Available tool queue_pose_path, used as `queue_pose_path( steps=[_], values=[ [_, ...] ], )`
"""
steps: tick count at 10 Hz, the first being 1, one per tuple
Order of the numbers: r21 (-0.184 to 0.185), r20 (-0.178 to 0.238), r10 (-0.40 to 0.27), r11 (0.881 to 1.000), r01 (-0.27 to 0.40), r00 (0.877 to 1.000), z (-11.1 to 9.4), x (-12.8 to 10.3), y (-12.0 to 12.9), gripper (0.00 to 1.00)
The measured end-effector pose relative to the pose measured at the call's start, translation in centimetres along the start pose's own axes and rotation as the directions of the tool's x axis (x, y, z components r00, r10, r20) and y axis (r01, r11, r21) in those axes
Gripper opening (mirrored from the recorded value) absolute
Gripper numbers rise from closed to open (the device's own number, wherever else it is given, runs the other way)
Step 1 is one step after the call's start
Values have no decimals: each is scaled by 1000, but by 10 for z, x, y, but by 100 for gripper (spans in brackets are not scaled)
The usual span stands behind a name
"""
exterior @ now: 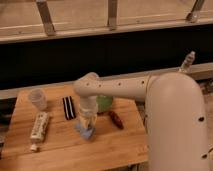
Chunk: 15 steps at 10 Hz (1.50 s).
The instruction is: Wipe the white sponge on the table
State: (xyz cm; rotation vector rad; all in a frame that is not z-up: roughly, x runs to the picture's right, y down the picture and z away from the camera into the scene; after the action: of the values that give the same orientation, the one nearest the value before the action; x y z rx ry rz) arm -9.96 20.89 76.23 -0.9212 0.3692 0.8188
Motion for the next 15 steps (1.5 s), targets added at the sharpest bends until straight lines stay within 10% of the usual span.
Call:
queue_pose_path(
  steps=[4, 9, 15],
  values=[
    [-5, -15, 28, 1000, -28, 999, 16, 20, 24, 29],
    [-28, -39, 93, 995, -94, 995, 24, -8, -30, 73],
    [-65, -27, 155, 986, -156, 988, 26, -4, -54, 74]
  ],
)
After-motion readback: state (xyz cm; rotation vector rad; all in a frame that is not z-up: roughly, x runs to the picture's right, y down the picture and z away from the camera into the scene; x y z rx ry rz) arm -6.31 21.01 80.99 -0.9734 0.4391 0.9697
